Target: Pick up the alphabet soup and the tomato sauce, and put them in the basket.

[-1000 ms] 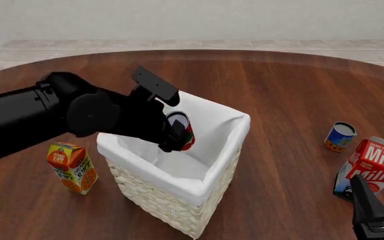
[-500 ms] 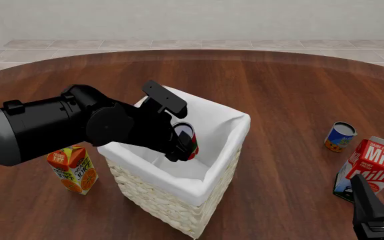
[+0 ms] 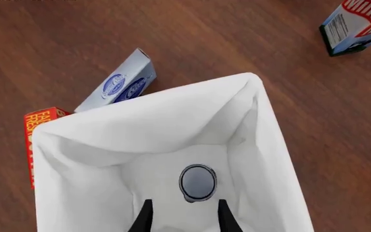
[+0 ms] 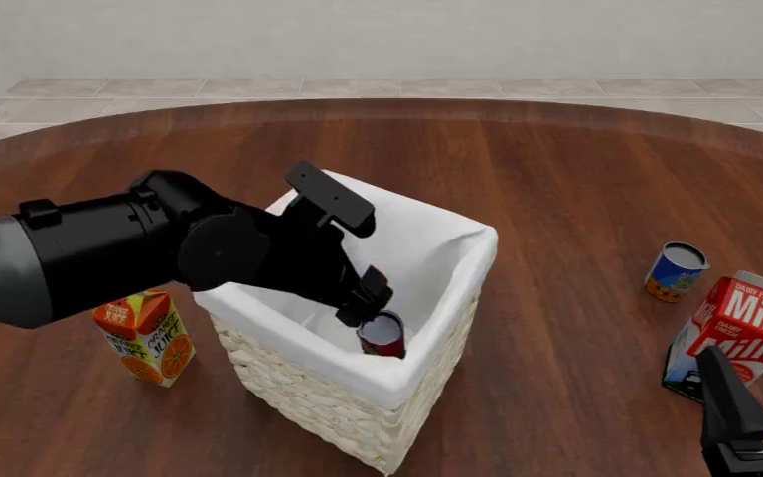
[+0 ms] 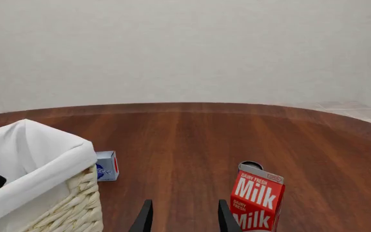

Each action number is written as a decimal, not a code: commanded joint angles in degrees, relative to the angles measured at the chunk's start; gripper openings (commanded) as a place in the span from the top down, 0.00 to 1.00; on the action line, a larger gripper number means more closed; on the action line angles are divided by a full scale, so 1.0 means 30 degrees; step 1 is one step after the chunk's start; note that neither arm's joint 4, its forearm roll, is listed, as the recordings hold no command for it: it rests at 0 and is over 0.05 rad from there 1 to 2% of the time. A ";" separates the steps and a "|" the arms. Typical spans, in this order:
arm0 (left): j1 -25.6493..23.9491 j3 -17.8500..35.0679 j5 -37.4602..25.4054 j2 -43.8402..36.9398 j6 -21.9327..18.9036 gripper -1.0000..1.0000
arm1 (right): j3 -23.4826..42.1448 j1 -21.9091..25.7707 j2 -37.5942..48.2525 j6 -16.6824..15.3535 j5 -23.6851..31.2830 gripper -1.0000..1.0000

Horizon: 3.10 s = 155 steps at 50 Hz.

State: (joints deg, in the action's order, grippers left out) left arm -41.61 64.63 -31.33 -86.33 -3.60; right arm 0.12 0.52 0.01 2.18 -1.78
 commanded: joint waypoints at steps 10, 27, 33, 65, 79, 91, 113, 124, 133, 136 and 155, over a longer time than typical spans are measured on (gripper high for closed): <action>0.0142 0.0329 -0.0123 0.0347 -0.0046 0.00 | 0.0000 0.0027 -0.0001 -0.0044 -0.0024 0.00; 0.0237 0.0978 -0.0453 0.1426 0.0239 0.00 | 0.0007 0.0087 0.0000 -0.0131 -0.0046 0.00; 0.0554 0.1101 -0.0267 0.1738 0.0330 0.00 | 0.0014 0.0094 0.0000 -0.0150 -0.0056 0.00; 0.0052 0.0965 0.2386 0.5627 0.4088 0.00 | 0.0046 0.0382 0.0000 -0.0251 -0.0022 0.00; 0.0253 -0.0132 0.5016 0.7881 0.6305 0.00 | 0.0043 0.0519 0.0001 -0.0155 0.0108 0.00; 0.0693 -0.0503 0.6387 0.9403 0.7462 0.00 | 0.0138 0.0584 0.0000 -0.0225 0.0220 0.00; 0.1833 -0.0836 0.8017 1.1063 0.8466 0.00 | 0.0524 0.0732 0.0105 -0.0237 0.0715 0.00; 0.2139 -0.1028 0.9084 1.1056 0.8995 0.00 | 0.2022 0.0838 0.0794 -0.0653 0.1675 0.00; 0.2420 -0.0997 0.9476 1.1265 0.9238 0.00 | 0.3610 0.0950 0.1447 -0.0723 0.2730 0.00; 0.2453 -0.1115 0.9608 1.1364 0.9288 0.00 | 0.4163 0.1060 0.1792 -0.0756 0.2929 0.00; 0.2709 -0.2527 1.1455 1.1827 1.0330 0.00 | 0.9242 0.0935 0.6153 -0.1432 0.4020 0.00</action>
State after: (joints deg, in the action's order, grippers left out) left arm -33.79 58.67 0.71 -51.45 26.15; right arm 20.36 3.03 12.65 -0.42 8.32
